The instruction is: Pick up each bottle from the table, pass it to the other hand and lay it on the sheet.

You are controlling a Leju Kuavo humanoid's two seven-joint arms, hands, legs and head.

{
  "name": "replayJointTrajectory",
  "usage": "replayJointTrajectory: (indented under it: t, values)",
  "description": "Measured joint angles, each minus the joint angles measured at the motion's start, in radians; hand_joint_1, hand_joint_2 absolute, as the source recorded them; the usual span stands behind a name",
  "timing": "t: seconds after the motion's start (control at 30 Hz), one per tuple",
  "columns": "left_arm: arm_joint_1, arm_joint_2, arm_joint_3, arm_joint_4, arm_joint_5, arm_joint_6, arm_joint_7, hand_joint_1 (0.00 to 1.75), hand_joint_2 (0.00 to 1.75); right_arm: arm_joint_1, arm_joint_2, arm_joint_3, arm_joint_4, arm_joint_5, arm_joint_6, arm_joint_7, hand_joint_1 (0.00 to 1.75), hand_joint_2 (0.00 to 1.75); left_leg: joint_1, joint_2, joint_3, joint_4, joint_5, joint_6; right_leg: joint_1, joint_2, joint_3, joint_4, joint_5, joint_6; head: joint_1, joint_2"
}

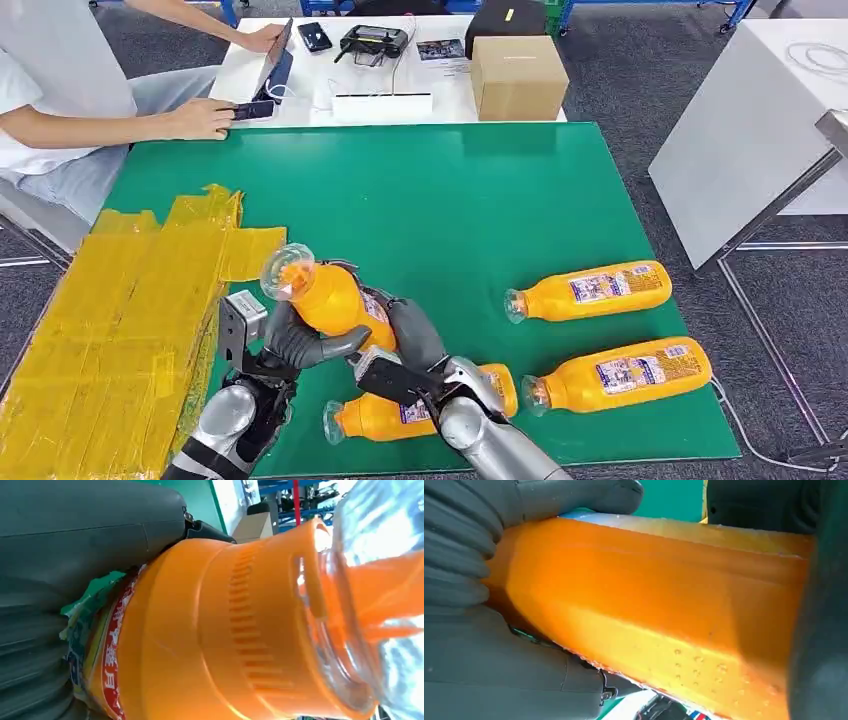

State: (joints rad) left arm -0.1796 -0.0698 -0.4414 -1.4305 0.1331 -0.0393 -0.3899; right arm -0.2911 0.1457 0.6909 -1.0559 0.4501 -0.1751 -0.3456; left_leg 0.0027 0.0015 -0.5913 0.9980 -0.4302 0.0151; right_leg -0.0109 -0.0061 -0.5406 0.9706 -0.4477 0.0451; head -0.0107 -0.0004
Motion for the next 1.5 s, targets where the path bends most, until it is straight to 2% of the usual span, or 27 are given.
replayJointTrajectory:
  t: [0.23, 0.27, 0.4, 0.53, 0.6, 0.7, 0.77, 0.83, 0.93, 1.3, 1.5]
  values:
    - [0.0, 0.0, 0.002, 0.0, 0.014, 0.017, -0.007, 1.75, 1.75, 0.001, 0.0, 0.003, 0.0, -0.023, -0.008, -0.005, 1.75, 1.75, 0.0, 0.0, 0.0, 0.0, 0.0, 0.0, 0.0, 0.0, 0.0, 0.0, 0.0, 0.0, 0.0, 0.0]
    - [0.0, 0.0, 0.002, 0.0, 0.015, 0.018, -0.008, 1.75, 1.75, 0.002, 0.001, 0.003, 0.0, -0.027, -0.01, -0.006, 0.0, 1.75, 0.0, 0.0, 0.0, 0.0, 0.0, 0.0, 0.0, 0.0, 0.0, 0.0, 0.0, 0.0, 0.0, 0.0]
    - [0.0, -0.001, 0.004, 0.0, 0.015, 0.03, -0.012, 1.75, 1.75, 0.006, 0.002, 0.002, -0.001, -0.037, -0.018, -0.011, 0.0, 1.75, 0.0, 0.0, 0.0, 0.0, 0.0, 0.0, 0.0, 0.0, 0.0, 0.0, 0.0, 0.0, 0.0, 0.0]
    - [0.0, -0.002, 0.014, -0.011, -0.025, 0.118, -0.044, 1.75, 1.75, 0.028, 0.002, -0.003, -0.035, -0.079, -0.054, -0.043, 0.0, 1.75, 0.0, 0.0, 0.0, 0.0, 0.0, 0.0, 0.0, 0.0, 0.0, 0.0, 0.0, 0.0, 0.0, 0.0]
    - [-0.001, 0.0, 0.03, -0.029, -0.115, 0.228, -0.068, 1.75, 1.75, 0.043, -0.002, -0.015, -0.073, -0.1, -0.075, -0.057, 0.0, 1.75, 0.0, 0.0, 0.0, 0.0, 0.0, 0.0, 0.0, 0.0, 0.0, 0.0, 0.0, 0.0, 0.0, 0.0]
    - [-0.007, 0.019, 0.06, -0.05, -0.398, 0.482, -0.069, 1.75, 1.75, 0.073, -0.014, -0.045, -0.157, -0.118, -0.117, -0.079, 0.0, 1.75, 0.0, 0.0, 0.0, 0.0, 0.0, 0.0, 0.0, 0.0, 0.0, 0.0, 0.0, 0.0, 0.0, 0.0]
    - [-0.013, 0.034, 0.085, -0.05, -0.659, 0.642, -0.021, 1.75, 1.75, 0.096, -0.022, -0.07, -0.228, -0.119, -0.146, -0.09, 0.0, 1.75, 0.0, 0.0, 0.0, 0.0, 0.0, 0.0, 0.0, 0.0, 0.0, 0.0, 0.0, 0.0, 0.0, 0.0]
    - [-0.018, 0.043, 0.117, -0.05, -0.9, 0.715, 0.037, 1.75, 1.75, 0.121, -0.033, -0.091, -0.298, -0.116, -0.167, -0.098, 0.0, 1.75, 0.0, 0.0, 0.0, 0.0, 0.0, 0.0, 0.0, 0.0, 0.0, 0.0, 0.0, 0.0, 0.0, 0.0]
    - [-0.018, 0.046, 0.17, -0.05, -1.064, 0.732, 0.072, 1.75, 1.75, 0.15, -0.047, -0.117, -0.382, -0.112, -0.184, -0.1, 0.0, 1.75, 0.0, 0.0, 0.0, 0.0, 0.0, 0.0, 0.0, 0.0, 0.0, 0.0, 0.0, 0.0, 0.0, 0.0]
    - [-0.018, 0.048, 0.224, -0.05, -1.093, 0.735, 0.087, 1.75, 1.75, 0.185, -0.071, -0.143, -0.492, -0.11, -0.186, -0.102, 0.0, 1.75, 0.0, 0.0, 0.0, 0.0, 0.0, 0.0, 0.0, 0.0, 0.0, 0.0, 0.0, 0.0, 0.0, 0.0]
    - [-0.019, 0.047, 0.286, -0.046, -1.458, 0.736, 0.219, 1.75, 1.75, 0.215, -0.079, -0.165, -0.555, -0.116, -0.233, -0.12, 0.0, 1.75, 0.0, 0.0, 0.0, 0.0, 0.0, 0.0, 0.0, 0.0, 0.0, 0.0, 0.0, 0.0, 0.0, 0.0]
